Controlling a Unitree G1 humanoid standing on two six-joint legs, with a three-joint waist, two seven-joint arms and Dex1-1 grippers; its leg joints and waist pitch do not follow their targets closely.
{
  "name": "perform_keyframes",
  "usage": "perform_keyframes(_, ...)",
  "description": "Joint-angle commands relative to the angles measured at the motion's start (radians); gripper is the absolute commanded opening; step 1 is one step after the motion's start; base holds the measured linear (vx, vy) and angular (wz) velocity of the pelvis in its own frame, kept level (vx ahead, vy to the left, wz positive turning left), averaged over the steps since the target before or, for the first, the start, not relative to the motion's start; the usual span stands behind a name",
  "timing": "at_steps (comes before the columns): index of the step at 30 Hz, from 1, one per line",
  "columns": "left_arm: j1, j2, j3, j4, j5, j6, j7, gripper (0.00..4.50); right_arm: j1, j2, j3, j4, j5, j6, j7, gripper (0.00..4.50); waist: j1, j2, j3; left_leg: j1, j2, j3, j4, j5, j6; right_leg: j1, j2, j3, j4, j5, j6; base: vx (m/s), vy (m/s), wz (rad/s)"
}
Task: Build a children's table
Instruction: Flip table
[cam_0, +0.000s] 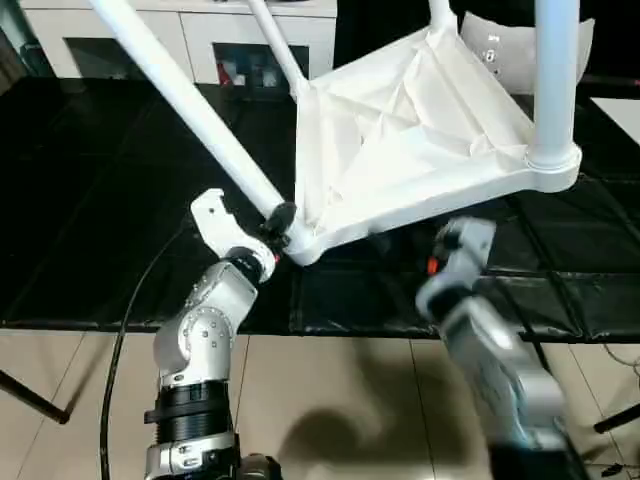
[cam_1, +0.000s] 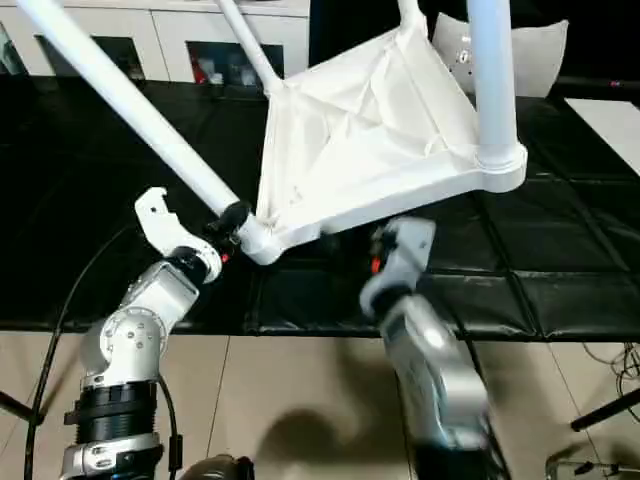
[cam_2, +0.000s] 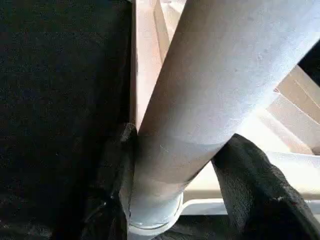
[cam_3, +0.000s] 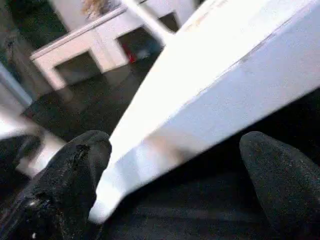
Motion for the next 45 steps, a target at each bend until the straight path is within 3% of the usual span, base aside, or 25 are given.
perform_keyframes(1, 0.024, -0.120, 0.010, -0.003, -0.086, 0.025, 0.010, 2.08, -0.049, 0.010, -0.042, 0.079, 0.012, -0.035, -0.042, 4.50, -0.004, -0.007, -0.066, 0.038, 0.061, -0.027, -0.074, -0.239, -0.036, 0.016, -0.041, 0.016, -0.067, -0.035, -0.141, 0.000, 0.000, 0.00)
perform_keyframes(6, 0.027, -0.123, 0.010, -0.011, -0.099, 0.039, 0.015, 2.08, -0.146, 0.042, -0.087, 0.196, 0.072, -0.082, -0.021, 4.50, -0.001, -0.004, -0.068, 0.038, 0.060, -0.023, -0.069, -0.201, -0.012, 0.019, -0.041, 0.015, -0.062, 0.039, -0.146, 0.000, 0.000, 0.00)
perform_keyframes(11, 0.032, -0.115, -0.005, -0.013, -0.118, 0.060, 0.009, 2.08, -0.260, 0.046, -0.143, 0.361, 0.098, -0.154, -0.008, 4.50, -0.001, -0.001, -0.071, 0.040, 0.062, -0.021, -0.066, -0.189, -0.015, 0.021, -0.041, 0.014, -0.056, 0.053, -0.161, 0.000, 0.000, 0.00)
perform_keyframes(16, 0.035, -0.108, -0.021, -0.020, -0.132, 0.079, 0.001, 2.08, -0.366, 0.036, -0.208, 0.506, 0.143, -0.213, 0.012, 4.50, 0.003, -0.004, -0.076, 0.041, 0.061, -0.017, -0.057, -0.143, 0.006, 0.023, -0.040, 0.011, -0.048, 0.122, -0.176, 0.000, 0.000, 0.00)
perform_keyframes(17, 0.038, -0.107, -0.025, -0.024, -0.134, 0.085, 0.001, 2.08, -0.401, 0.029, -0.227, 0.555, 0.162, -0.226, 0.030, 4.22, 0.002, -0.007, -0.077, 0.039, 0.061, -0.016, -0.056, -0.138, 0.017, 0.025, -0.040, 0.010, -0.046, 0.134, -0.183, 0.000, 0.000, 0.00)
perform_keyframes(22, 0.046, -0.102, -0.036, -0.034, -0.138, 0.098, -0.003, 2.08, -0.449, 0.020, -0.253, 0.634, 0.176, -0.258, 0.053, 3.76, 0.008, -0.007, -0.086, 0.034, 0.060, -0.014, -0.041, -0.047, 0.060, 0.025, -0.041, 0.007, -0.033, 0.229, -0.205, 0.000, 0.000, 0.00)
perform_keyframes(24, 0.050, -0.100, -0.040, -0.037, -0.139, 0.103, -0.004, 2.08, -0.462, 0.018, -0.259, 0.661, 0.176, -0.272, 0.059, 3.65, 0.008, -0.007, -0.082, 0.034, 0.060, -0.011, -0.042, -0.070, 0.069, 0.021, -0.041, 0.006, -0.037, 0.196, -0.215, 0.000, 0.000, 0.00)
perform_keyframes(28, 0.055, -0.097, -0.047, -0.041, -0.139, 0.112, -0.008, 2.08, -0.485, 0.017, -0.270, 0.706, 0.180, -0.298, 0.070, 3.28, 0.007, -0.005, -0.079, 0.036, 0.064, -0.013, -0.050, -0.125, 0.049, 0.022, -0.042, 0.006, -0.043, 0.106, -0.214, 0.000, 0.000, 0.00)
perform_keyframes(34, 0.056, -0.094, -0.050, -0.041, -0.138, 0.115, -0.007, 2.08, -0.497, 0.016, -0.279, 0.735, 0.181, -0.320, 0.078, 2.79, 0.006, -0.005, -0.079, 0.036, 0.064, -0.013, -0.052, -0.145, 0.033, 0.019, -0.042, 0.006, -0.045, 0.093, -0.208, 0.000, 0.000, 0.00)
perform_keyframes(39, 0.055, -0.086, -0.051, -0.039, -0.126, 0.116, -0.007, 2.08, -0.500, 0.012, -0.283, 0.749, 0.183, -0.336, 0.081, 2.29, 0.007, -0.005, -0.080, 0.035, 0.063, -0.013, -0.050, -0.133, 0.039, 0.020, -0.042, 0.006, -0.044, 0.110, -0.207, 0.000, 0.000, 0.00)
perform_keyframes(44, 0.057, -0.060, -0.071, -0.040, -0.095, 0.112, -0.021, 2.08, -0.504, 0.005, -0.290, 0.748, 0.182, -0.357, 0.071, 2.09, 0.009, -0.005, -0.081, 0.035, 0.063, -0.012, -0.049, -0.130, 0.045, 0.020, -0.042, 0.006, -0.043, 0.109, -0.208, 0.000, 0.000, 0.00)
perform_keyframes(45, 0.057, -0.055, -0.075, -0.042, -0.100, 0.116, -0.036, 2.43, -0.505, 0.002, -0.291, 0.747, 0.178, -0.363, 0.067, 2.07, 0.009, -0.002, -0.081, 0.035, 0.063, -0.013, -0.048, -0.123, 0.045, 0.020, -0.042, 0.006, -0.042, 0.116, -0.209, 0.000, 0.000, 0.00)
